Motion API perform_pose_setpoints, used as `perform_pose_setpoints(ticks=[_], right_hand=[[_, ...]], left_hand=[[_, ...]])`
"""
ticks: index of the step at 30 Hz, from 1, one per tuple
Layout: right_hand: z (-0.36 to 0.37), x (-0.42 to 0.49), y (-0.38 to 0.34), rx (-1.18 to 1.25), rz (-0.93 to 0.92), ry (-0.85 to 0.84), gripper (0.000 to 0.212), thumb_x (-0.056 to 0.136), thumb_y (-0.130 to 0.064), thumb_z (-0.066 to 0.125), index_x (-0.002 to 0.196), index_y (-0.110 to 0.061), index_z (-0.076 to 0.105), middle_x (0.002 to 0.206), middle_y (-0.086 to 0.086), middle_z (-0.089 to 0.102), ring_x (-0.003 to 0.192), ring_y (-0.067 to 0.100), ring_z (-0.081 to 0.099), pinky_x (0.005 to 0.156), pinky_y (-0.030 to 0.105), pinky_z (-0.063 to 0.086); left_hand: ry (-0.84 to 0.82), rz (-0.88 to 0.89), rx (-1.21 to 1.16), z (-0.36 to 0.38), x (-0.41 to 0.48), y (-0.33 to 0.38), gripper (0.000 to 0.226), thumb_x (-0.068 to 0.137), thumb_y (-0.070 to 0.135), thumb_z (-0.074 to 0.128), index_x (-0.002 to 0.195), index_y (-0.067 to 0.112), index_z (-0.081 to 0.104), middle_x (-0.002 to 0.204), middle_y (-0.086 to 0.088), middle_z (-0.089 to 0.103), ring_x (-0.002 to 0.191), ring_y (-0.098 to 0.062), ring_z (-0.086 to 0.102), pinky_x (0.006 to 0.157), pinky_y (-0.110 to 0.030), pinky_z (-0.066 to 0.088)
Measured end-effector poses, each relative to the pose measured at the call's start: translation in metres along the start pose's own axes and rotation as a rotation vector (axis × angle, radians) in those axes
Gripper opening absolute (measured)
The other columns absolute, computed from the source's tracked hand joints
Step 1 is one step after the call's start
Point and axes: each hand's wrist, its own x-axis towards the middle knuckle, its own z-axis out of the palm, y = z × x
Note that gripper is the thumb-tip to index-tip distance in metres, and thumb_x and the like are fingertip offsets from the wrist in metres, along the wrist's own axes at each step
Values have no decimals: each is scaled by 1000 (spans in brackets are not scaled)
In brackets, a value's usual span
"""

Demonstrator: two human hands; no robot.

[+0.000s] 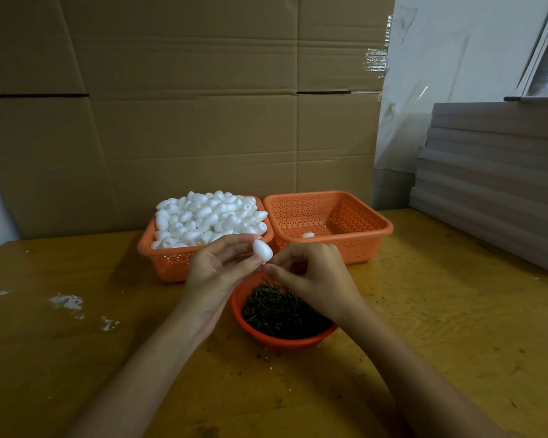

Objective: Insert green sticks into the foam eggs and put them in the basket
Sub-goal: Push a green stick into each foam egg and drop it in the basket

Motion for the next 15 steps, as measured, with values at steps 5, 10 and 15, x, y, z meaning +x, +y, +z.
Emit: perform_pose_setpoints(ticks=[5, 10, 15], right_hand=[[1, -1, -1, 2, -7, -8, 13, 94, -31, 78, 88, -20, 78, 67, -9, 74, 64, 6, 72, 65, 27, 57], [3, -1, 0, 58, 28, -8, 12, 95, -31, 77, 89, -21, 78, 66, -9, 74, 62, 7, 72, 63, 23, 55], [5, -2, 0, 137, 86, -21, 12, 96, -30, 76, 88, -21, 78, 66, -9, 75, 58, 8, 72, 59, 15, 49]], left_hand=[[-5, -15, 5, -1, 1, -1, 41, 72, 13, 86, 113, 13, 77, 119, -15, 78, 115, -28, 75, 92, -32, 63], [-38, -4, -48, -2, 3, -3, 31, 83, 11, 79, 114, 13, 79, 123, -18, 76, 119, -30, 73, 92, -33, 63], [-59, 2, -65, -3, 4, -4, 27, 88, 10, 75, 114, 14, 81, 123, -20, 76, 119, -32, 73, 89, -34, 63]])
